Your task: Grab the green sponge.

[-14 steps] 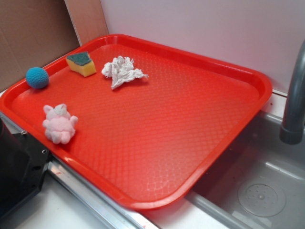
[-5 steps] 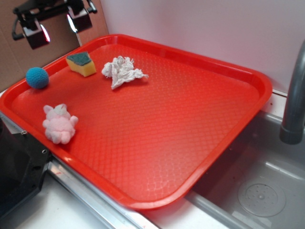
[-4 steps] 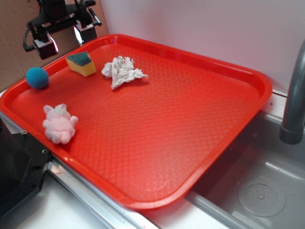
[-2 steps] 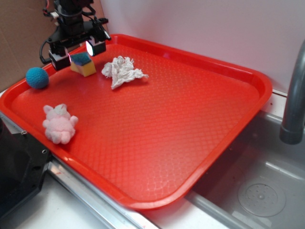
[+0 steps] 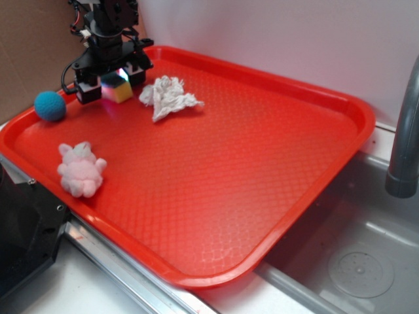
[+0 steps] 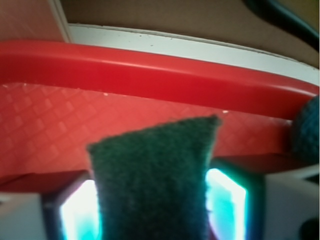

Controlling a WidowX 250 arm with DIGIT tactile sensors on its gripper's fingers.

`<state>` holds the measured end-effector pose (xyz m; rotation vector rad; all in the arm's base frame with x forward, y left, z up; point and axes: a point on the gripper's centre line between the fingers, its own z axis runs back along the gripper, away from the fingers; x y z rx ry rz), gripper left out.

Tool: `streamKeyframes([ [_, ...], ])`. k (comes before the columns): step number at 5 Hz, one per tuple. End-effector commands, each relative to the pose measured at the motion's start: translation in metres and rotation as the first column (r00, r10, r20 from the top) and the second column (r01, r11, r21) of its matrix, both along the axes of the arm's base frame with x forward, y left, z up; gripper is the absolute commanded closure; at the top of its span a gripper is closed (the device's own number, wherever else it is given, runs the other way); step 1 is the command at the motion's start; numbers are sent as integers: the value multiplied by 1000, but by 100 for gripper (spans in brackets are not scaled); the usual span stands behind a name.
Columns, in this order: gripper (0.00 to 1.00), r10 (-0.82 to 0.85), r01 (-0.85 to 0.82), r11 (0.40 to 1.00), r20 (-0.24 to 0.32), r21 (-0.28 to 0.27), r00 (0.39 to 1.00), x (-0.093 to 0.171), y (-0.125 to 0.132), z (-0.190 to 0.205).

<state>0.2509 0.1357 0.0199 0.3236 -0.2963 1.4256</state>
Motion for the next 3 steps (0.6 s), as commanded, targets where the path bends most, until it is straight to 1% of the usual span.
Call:
streamKeyframes([
  [1,100,-178,179,980,22,-83,984,2,-4,37],
  [2,100,-414,413,898,31,-148,910,6,-26,67],
  [3,100,-620,620,745,87,-247,780,-1,-69,101],
])
